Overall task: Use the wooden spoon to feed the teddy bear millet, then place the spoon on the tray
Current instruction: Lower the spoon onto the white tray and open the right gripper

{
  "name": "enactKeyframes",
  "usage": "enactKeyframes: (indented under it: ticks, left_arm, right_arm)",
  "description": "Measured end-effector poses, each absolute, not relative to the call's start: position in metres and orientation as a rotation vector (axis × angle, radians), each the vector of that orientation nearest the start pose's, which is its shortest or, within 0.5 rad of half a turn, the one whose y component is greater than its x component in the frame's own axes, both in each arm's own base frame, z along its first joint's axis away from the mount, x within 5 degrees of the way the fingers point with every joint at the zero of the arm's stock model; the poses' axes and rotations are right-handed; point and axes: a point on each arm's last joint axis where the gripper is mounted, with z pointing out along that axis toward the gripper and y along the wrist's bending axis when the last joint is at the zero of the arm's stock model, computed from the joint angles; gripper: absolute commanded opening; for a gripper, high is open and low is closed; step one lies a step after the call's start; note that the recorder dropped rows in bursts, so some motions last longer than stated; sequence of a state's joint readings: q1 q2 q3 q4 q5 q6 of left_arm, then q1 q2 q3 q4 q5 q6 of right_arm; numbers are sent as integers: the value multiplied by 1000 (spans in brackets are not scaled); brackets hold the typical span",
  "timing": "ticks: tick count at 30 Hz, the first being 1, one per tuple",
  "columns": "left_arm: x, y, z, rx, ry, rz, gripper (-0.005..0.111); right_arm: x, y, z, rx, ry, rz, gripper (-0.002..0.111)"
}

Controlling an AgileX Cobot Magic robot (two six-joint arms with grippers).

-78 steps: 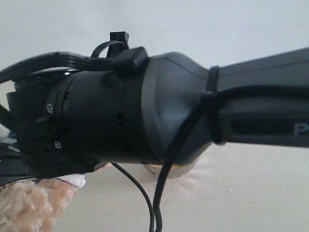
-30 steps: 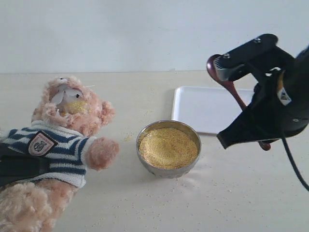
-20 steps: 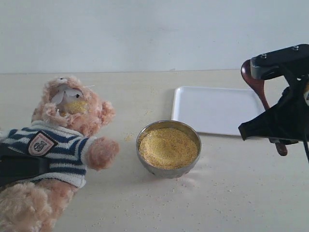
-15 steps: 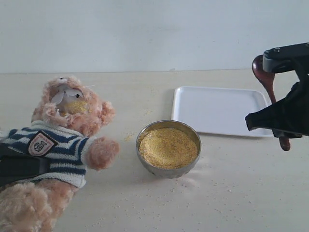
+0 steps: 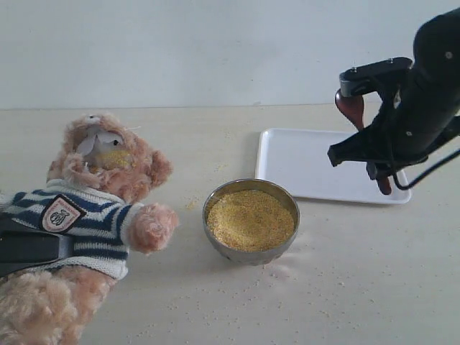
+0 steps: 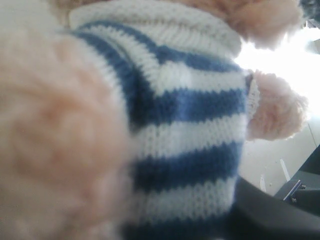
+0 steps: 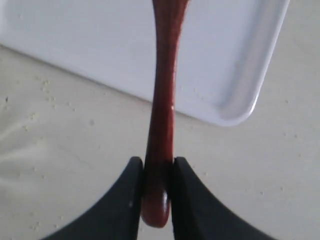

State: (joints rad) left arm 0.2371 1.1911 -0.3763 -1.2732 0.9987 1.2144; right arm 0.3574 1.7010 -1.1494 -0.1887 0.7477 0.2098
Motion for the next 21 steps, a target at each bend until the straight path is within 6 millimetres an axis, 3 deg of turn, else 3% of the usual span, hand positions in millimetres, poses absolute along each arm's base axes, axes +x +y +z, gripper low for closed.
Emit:
enactKeyframes:
  ticks: [6, 9, 16, 21]
  left_arm:
    - [168, -35, 200, 159, 2366, -1067, 5]
    - [168, -35, 200, 159, 2366, -1067, 5]
    - [168, -35, 200, 159, 2366, -1067, 5]
    - [168, -35, 200, 159, 2366, -1067, 5]
  right_arm:
    - [362, 112, 210, -256, 2737, 17, 0]
    - [377, 105, 191, -141, 2754, 108, 0]
    - [393, 99, 149, -111, 2793, 116, 0]
    - [404, 102, 138, -120, 2800, 114, 0]
